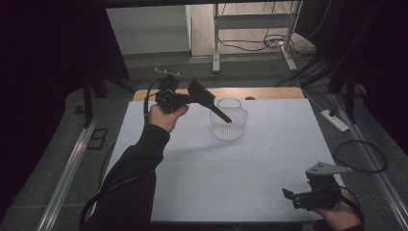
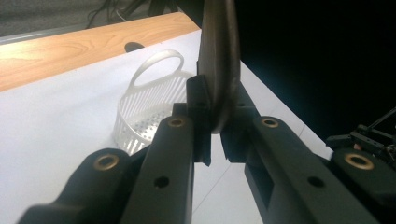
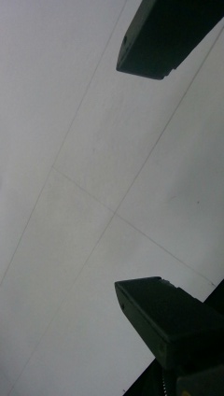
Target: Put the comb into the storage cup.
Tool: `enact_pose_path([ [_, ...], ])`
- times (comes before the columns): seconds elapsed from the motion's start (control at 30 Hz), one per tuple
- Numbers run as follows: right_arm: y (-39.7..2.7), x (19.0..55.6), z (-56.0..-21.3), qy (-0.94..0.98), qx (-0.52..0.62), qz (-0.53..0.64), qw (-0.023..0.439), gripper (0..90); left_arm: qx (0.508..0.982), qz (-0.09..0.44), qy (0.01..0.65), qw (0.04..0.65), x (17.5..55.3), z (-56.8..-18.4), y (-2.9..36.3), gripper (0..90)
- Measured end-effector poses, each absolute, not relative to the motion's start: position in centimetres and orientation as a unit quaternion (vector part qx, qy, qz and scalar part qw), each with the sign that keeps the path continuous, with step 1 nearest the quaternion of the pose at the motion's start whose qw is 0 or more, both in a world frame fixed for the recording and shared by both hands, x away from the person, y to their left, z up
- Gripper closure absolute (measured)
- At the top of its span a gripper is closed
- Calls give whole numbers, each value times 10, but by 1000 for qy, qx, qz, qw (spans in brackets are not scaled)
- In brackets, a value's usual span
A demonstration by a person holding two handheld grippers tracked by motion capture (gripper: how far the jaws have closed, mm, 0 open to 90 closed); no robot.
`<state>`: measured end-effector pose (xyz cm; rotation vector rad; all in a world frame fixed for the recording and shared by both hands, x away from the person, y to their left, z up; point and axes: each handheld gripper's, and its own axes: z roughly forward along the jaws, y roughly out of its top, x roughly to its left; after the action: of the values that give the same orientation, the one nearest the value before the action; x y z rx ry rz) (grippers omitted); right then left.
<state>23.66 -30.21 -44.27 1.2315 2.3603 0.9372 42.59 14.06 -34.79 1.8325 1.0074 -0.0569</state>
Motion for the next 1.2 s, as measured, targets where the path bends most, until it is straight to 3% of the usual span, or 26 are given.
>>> enact_pose_path([
  [1.2, -306, 233, -442, 824, 427, 339, 151, 4, 769, -24, 431, 471, 454, -382, 110, 831],
])
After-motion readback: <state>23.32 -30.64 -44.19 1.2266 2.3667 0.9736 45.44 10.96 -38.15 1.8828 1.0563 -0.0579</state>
